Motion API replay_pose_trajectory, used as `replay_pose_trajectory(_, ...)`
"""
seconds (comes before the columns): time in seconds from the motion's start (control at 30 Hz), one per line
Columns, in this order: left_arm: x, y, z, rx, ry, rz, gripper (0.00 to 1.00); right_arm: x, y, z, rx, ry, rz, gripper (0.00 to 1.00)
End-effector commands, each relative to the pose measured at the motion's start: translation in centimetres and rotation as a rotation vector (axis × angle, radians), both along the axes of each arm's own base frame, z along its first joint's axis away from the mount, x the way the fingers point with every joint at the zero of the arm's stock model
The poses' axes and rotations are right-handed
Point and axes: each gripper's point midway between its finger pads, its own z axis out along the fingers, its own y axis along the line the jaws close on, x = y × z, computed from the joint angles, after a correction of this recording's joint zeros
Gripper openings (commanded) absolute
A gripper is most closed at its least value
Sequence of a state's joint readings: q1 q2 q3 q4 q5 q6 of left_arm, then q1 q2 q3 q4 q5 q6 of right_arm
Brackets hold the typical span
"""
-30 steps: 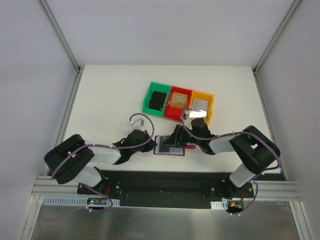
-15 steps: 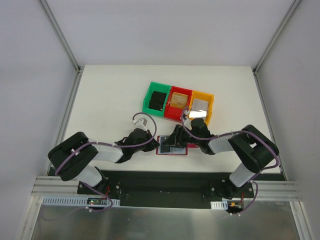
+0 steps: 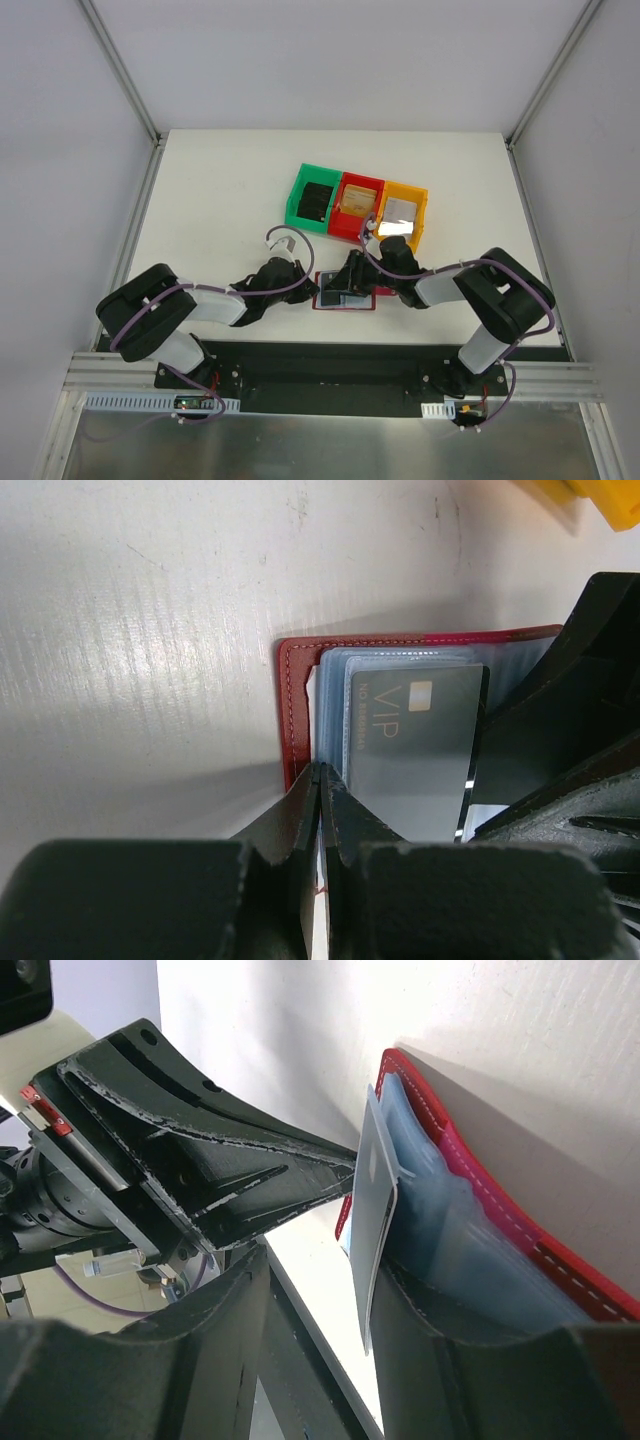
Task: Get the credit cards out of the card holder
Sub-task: Remove the credit card from the card holder.
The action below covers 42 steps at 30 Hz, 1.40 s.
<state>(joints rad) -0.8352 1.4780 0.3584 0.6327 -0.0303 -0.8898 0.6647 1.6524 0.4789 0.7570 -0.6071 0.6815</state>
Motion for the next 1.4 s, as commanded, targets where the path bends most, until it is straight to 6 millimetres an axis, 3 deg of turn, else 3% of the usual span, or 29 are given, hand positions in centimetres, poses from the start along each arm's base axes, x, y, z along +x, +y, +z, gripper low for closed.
replay_pose_trajectory(0.0, -2.9, 1.7, -3.3, 0.116, 0.103, -0.03, 0.0, 0.5, 1.1, 2.5, 0.077, -0.063, 0.024, 0.45)
replay_pose_trajectory(0.47, -3.0, 4.6, -4.8, 0.205, 0.137, 0.081, 0.0, 0.3, 0.0, 2.2, 0.066, -0.057, 0.009, 0.43)
replay_pose_trajectory(1.37, -2.9, 6.6, -5.4, 0.259, 0.151, 0.135, 0.0, -0.1, -2.1, 1.8, 0.021, -0.063, -0.006, 0.43)
